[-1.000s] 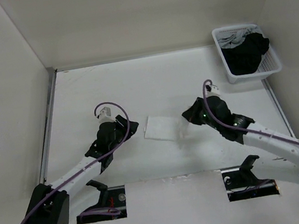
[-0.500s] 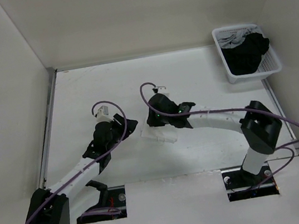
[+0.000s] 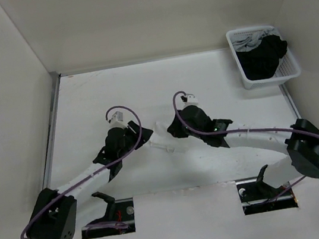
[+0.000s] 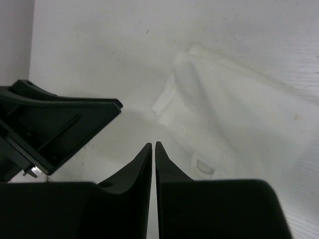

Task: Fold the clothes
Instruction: Fold the tank top

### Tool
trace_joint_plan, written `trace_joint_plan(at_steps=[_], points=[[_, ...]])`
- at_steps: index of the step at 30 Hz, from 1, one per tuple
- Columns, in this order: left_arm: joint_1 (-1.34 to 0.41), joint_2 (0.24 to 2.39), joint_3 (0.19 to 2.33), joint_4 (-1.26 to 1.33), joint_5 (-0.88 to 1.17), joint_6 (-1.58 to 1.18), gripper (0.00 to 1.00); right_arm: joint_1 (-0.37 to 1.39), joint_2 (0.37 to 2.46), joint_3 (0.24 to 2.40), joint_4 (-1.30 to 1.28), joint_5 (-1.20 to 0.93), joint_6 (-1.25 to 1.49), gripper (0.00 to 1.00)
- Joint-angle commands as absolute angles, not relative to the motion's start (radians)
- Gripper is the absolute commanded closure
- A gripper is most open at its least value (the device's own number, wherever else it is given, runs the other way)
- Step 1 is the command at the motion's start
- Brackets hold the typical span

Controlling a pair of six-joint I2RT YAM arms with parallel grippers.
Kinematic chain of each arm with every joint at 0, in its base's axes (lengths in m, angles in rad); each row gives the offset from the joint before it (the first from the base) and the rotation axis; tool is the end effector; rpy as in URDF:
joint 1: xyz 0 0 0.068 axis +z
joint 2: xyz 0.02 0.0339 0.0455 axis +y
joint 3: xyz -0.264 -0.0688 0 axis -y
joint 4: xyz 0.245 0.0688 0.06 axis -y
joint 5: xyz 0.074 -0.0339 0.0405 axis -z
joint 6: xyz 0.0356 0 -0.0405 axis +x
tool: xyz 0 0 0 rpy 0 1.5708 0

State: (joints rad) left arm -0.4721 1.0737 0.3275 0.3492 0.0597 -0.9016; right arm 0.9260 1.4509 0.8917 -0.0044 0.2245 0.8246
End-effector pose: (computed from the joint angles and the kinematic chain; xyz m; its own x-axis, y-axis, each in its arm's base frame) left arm 0.1912 -0.1000 0.1809 -0.6081 -0.5686 -0.5540 0.0419 0.6739 -0.7376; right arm 0.1986 0.2509 0.2384 -0.7070 0.2508 -0.6612 -0.2164 0.8134 0.5400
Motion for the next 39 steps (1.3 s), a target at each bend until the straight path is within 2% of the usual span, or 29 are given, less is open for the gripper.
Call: trace_joint_plan(at_steps=[1, 5, 11, 18, 26, 31, 39], points=[[-0.545, 1.144, 0.403, 0.46, 0.051, -0.903, 0.57, 0.86, 1.419, 0.789, 0.145, 0.161, 0.831, 0.93], [-0.623, 1.267, 0.468, 0.518, 0.032, -0.92, 0.59, 0.791, 1.485, 0.75, 0.28, 0.016, 0.816, 0.93], [-0.634, 1.384, 0.471, 0.58, 0.003, -0.974, 0.7, 0.732, 1.662, 0.781, 0.478, -0.179, 0.859, 0.92], [-0.619, 1.35, 0.365, 0.569, -0.031, -0.986, 0.72, 0.69, 1.873, 0.864, 0.6, -0.238, 0.908, 0.93], [-0.599, 1.269, 0.293, 0.532, -0.025, -0.999, 0.72, 0.633, 1.992, 0.897, 0.79, -0.317, 1.025, 0.92], [-0.599, 1.21, 0.281, 0.496, -0.021, -0.999, 0.72, 0.624, 2.016, 0.899, 0.865, -0.413, 1.066, 0.9], [-0.594, 1.163, 0.285, 0.443, -0.022, -0.989, 0.71, 0.608, 1.994, 0.911, 0.793, -0.39, 1.048, 0.9]])
